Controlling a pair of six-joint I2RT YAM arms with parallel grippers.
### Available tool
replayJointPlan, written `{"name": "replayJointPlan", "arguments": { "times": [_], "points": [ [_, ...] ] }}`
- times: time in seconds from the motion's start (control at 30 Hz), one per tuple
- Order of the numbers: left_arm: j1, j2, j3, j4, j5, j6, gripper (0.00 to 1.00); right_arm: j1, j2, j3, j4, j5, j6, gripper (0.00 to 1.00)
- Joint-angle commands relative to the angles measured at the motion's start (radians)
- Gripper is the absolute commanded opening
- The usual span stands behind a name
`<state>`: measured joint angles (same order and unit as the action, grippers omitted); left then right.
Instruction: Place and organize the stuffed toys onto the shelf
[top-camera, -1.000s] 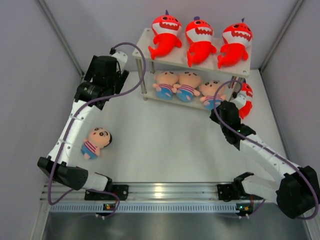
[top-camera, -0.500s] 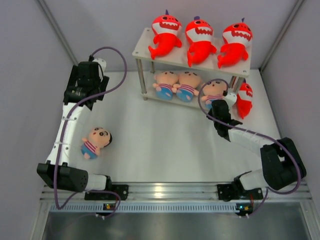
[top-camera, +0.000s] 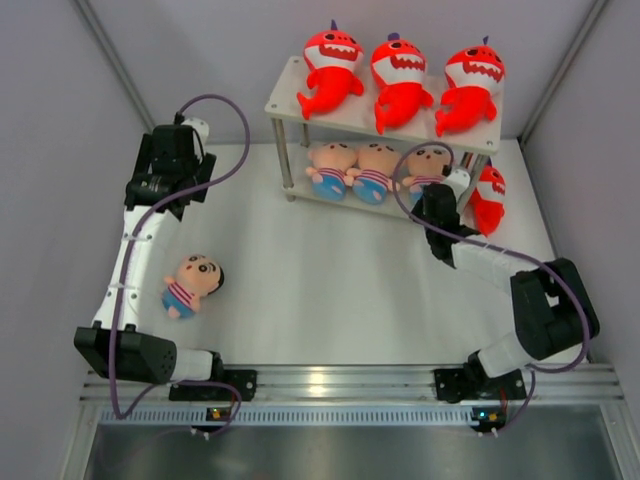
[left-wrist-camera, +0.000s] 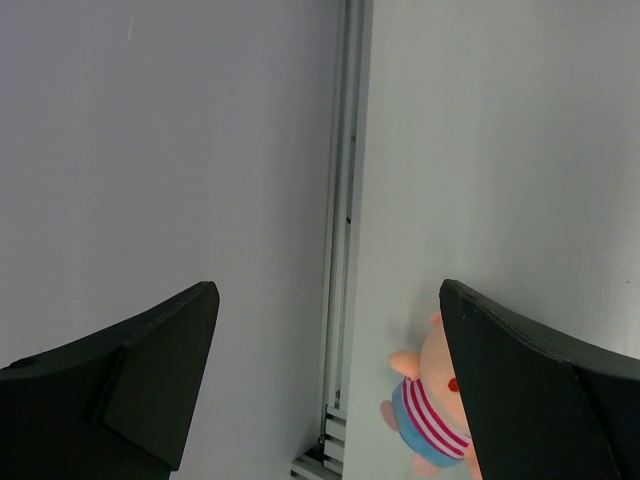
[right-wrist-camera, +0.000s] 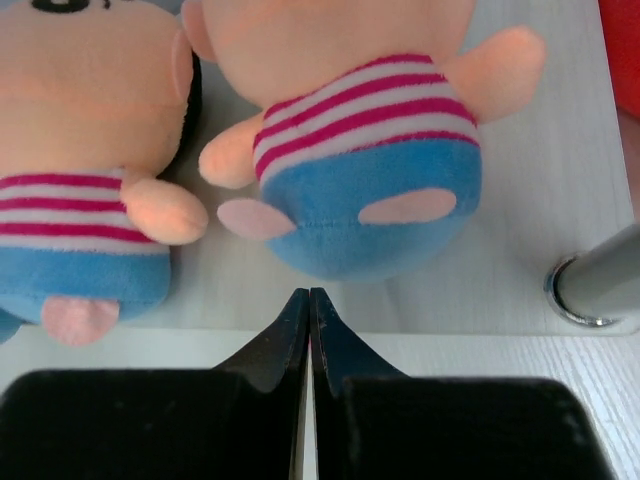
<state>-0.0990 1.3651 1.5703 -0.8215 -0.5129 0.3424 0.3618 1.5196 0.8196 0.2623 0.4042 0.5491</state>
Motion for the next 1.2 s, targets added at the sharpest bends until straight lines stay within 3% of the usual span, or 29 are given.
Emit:
{"name": "replayJointPlan", "arguments": {
  "times": [0.0, 0.1, 0.2, 0.23, 0.3, 0.33, 0.4, 0.57, 0.7, 0.83, 0.93, 1.17],
  "points": [
    [0.012, -0.014, -0.019, 0.013, 0.016, -0.017, 0.98, 0.023, -0.14, -0.048, 0.006, -0.028, -0.003, 0.0],
    [0.019, -0.009, -0.035, 0.013, 0.045, -0.032, 0.98, 0.042, -0.286, -0.109, -0.122, -0.074, 0.028, 0.06],
    [0.028, -0.003, -0.065, 0.013, 0.082, -0.055, 0.98, 0.042, -0.439, -0.155, -0.248, -0.129, 0.04, 0.26],
    [0.03, 0.0, -0.09, 0.016, 0.092, -0.062, 0.98, 0.042, -0.475, -0.161, -0.352, -0.143, 0.04, 0.45],
    [0.038, 0.002, -0.118, 0.018, 0.134, -0.074, 0.98, 0.043, -0.557, -0.162, -0.447, -0.16, 0.04, 0.65],
    [0.041, 0.0, -0.148, 0.018, 0.151, -0.085, 0.98, 0.042, -0.579, -0.157, -0.562, -0.151, 0.04, 0.81],
    [0.056, -0.004, -0.177, 0.018, 0.197, -0.091, 0.98, 0.042, -0.633, -0.139, -0.67, -0.099, 0.046, 0.97],
    [0.126, -0.034, -0.294, 0.073, 0.257, -0.105, 0.98, -0.029, -0.671, -0.085, -0.978, -0.041, 0.153, 0.99],
    [0.169, -0.043, -0.392, 0.137, 0.26, -0.115, 0.98, -0.191, -0.668, -0.08, -1.067, -0.027, 0.173, 0.99],
    [0.196, -0.053, -0.45, 0.194, 0.271, -0.141, 0.98, -0.444, -0.697, -0.08, -1.023, -0.002, 0.118, 0.99],
    [0.216, -0.06, -0.48, 0.222, 0.277, -0.164, 0.98, -0.561, -0.723, -0.088, -0.965, -0.021, 0.075, 0.99],
    [0.225, -0.047, -0.498, 0.228, 0.316, -0.197, 0.98, -0.616, -0.673, -0.073, -0.985, 0.054, 0.051, 0.99]
  ]
}}
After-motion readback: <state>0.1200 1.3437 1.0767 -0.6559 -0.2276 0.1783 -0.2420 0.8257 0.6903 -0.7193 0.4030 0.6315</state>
